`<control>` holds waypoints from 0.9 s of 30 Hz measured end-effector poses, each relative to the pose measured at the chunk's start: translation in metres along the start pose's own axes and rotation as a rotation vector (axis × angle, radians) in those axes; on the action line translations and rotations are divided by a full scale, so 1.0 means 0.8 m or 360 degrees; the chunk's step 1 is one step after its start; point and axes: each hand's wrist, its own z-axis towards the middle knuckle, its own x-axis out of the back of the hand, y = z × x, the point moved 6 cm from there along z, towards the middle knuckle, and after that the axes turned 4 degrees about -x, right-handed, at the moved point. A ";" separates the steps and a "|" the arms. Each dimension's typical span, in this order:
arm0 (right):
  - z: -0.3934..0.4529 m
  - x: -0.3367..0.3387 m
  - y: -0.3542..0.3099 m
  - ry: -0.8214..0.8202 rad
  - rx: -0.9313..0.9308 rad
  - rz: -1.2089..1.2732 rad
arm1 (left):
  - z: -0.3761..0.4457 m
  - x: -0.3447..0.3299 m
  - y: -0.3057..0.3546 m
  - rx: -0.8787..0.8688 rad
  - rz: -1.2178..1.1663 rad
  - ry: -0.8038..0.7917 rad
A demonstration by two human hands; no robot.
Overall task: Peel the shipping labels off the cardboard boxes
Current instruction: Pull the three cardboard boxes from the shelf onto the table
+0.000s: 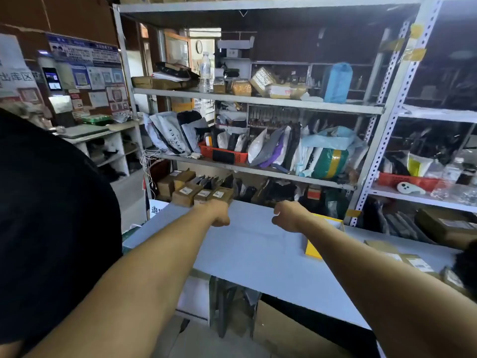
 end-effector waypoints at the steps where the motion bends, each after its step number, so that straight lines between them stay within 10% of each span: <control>1: 0.005 -0.002 0.002 -0.0014 0.0009 0.0021 | 0.003 -0.001 0.000 0.0019 0.0019 -0.0030; 27: 0.311 -0.055 -0.053 -0.0297 0.0094 0.0108 | 0.277 -0.030 -0.113 0.0151 -0.0130 -0.0138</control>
